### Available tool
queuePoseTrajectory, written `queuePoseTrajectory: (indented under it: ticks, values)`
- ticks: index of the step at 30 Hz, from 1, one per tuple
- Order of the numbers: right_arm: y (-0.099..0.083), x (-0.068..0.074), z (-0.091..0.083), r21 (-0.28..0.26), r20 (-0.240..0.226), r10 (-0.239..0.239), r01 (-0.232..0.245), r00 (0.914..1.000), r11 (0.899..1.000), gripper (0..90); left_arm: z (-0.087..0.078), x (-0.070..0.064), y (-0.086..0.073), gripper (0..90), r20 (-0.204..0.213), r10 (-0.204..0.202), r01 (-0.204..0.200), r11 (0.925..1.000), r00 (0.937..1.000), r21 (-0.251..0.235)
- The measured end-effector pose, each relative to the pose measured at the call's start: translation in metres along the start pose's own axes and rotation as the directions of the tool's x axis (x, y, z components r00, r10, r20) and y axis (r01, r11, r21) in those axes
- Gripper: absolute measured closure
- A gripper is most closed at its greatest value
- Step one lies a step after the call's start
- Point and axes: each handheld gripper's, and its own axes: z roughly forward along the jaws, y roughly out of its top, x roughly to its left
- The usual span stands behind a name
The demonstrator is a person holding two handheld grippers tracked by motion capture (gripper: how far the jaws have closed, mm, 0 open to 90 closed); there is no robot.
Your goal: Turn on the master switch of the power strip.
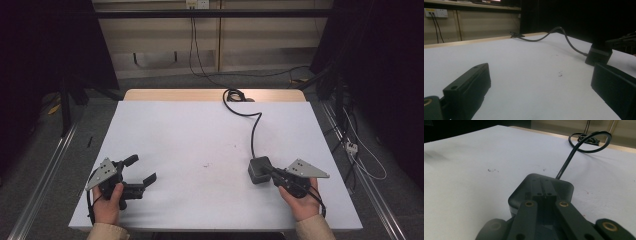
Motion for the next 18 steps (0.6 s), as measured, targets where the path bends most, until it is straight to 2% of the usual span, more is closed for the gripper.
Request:
queuePoseTrajectory:
  ticks: [15, 18]
  values:
    - [0.0002, -0.0003, 0.0005, -0.002, 0.001, 0.005, -0.005, 1.0, 1.0, 90.0, -0.0004, -0.0002, -0.0004, 2.3, 0.001, -0.004, 0.004, 1.0, 1.0, -0.001]
    - [0.0, -0.0006, 0.0006, -0.004, -0.01, 0.006, -0.006, 0.9999, 1.0, 90.0, -0.0001, -0.0003, -0.0003, 2.2, 0.003, -0.002, 0.002, 1.0, 1.0, -0.001]
